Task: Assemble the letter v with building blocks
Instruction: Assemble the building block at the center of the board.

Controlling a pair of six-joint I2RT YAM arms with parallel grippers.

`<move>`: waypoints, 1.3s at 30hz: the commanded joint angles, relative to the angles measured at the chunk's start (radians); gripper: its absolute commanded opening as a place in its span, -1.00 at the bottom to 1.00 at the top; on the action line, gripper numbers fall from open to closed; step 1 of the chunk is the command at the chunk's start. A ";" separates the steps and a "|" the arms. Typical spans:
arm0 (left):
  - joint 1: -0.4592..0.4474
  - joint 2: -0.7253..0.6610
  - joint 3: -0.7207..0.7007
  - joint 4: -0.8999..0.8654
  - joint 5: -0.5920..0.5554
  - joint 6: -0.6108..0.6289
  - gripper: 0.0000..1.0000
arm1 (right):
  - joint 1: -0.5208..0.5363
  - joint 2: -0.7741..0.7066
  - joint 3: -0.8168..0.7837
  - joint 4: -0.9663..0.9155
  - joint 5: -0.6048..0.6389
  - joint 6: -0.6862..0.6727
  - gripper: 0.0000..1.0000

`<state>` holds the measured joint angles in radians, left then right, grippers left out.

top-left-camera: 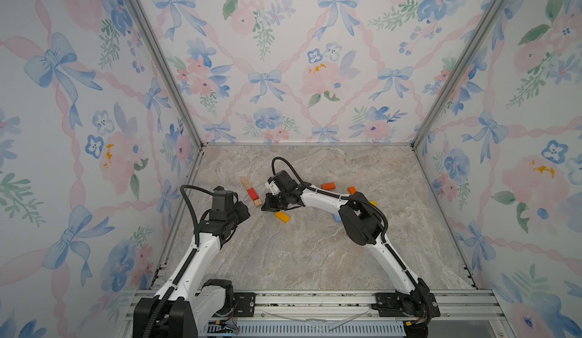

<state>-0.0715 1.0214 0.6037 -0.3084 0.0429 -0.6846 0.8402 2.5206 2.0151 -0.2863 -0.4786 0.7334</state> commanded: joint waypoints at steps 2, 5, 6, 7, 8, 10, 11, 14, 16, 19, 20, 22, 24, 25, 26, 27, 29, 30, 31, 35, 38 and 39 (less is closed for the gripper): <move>0.007 -0.017 -0.016 0.003 0.011 -0.006 -0.15 | -0.013 0.046 0.016 -0.072 0.035 0.009 -1.00; 0.007 -0.018 -0.015 0.003 0.010 -0.006 -0.15 | -0.013 0.062 0.044 -0.082 0.037 0.009 -1.00; 0.007 -0.017 -0.016 0.003 0.010 -0.006 -0.15 | -0.013 0.067 0.050 -0.085 0.037 0.009 -1.00; 0.007 -0.018 -0.016 0.003 0.010 -0.006 -0.15 | -0.013 0.073 0.058 -0.086 0.037 0.009 -1.00; 0.007 -0.017 -0.015 0.003 0.011 -0.006 -0.15 | -0.013 0.076 0.062 -0.088 0.036 0.011 -1.00; 0.007 -0.018 -0.015 0.003 0.009 -0.007 -0.15 | -0.013 0.083 0.069 -0.088 0.036 0.012 -1.00; 0.007 -0.017 -0.016 0.004 0.009 -0.006 -0.15 | -0.013 0.085 0.074 -0.088 0.037 0.013 -1.00; 0.007 -0.018 -0.017 0.003 0.009 -0.006 -0.15 | -0.014 0.095 0.085 -0.090 0.038 0.015 -1.00; 0.007 -0.017 -0.017 0.003 0.008 -0.006 -0.15 | -0.015 0.101 0.094 -0.091 0.038 0.017 -1.00; 0.007 -0.017 -0.017 0.003 0.007 -0.007 -0.15 | -0.015 0.111 0.109 -0.095 0.038 0.018 -1.00; 0.007 -0.016 -0.017 0.004 0.005 -0.006 -0.15 | -0.015 0.116 0.117 -0.098 0.038 0.018 -1.00; 0.007 -0.015 -0.016 0.003 0.006 -0.007 -0.15 | -0.016 0.122 0.127 -0.100 0.040 0.018 -1.00; 0.007 -0.015 -0.018 0.003 0.005 -0.006 -0.15 | -0.016 0.126 0.132 -0.103 0.040 0.020 -1.00; 0.007 -0.015 -0.018 0.003 0.005 -0.006 -0.15 | -0.016 0.127 0.134 -0.104 0.041 0.020 -1.00; 0.007 -0.014 -0.018 0.003 0.005 -0.006 -0.15 | -0.018 0.130 0.134 -0.103 0.042 0.021 -1.00; 0.007 -0.013 -0.018 0.004 0.005 -0.006 -0.15 | -0.018 0.130 0.135 -0.102 0.042 0.021 -1.00; 0.007 -0.013 -0.018 0.003 0.004 -0.006 -0.15 | -0.019 0.132 0.135 -0.103 0.043 0.023 -1.00; 0.007 -0.014 -0.018 0.003 0.004 -0.006 -0.15 | -0.019 0.133 0.135 -0.103 0.043 0.023 -1.00; 0.007 -0.012 -0.019 0.005 0.005 -0.006 -0.15 | -0.021 0.133 0.135 -0.103 0.043 0.023 -1.00; 0.007 -0.011 -0.018 0.003 0.004 -0.006 -0.15 | -0.023 0.135 0.135 -0.103 0.046 0.024 -1.00; 0.007 -0.010 -0.018 0.003 0.003 -0.006 -0.15 | -0.025 0.137 0.137 -0.102 0.048 0.026 -1.00; 0.007 -0.011 -0.019 0.003 0.005 -0.007 -0.15 | -0.026 0.138 0.137 -0.100 0.048 0.027 -1.00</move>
<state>-0.0715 1.0214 0.6029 -0.3084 0.0425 -0.6846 0.8326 2.6019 2.1525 -0.3126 -0.4793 0.7525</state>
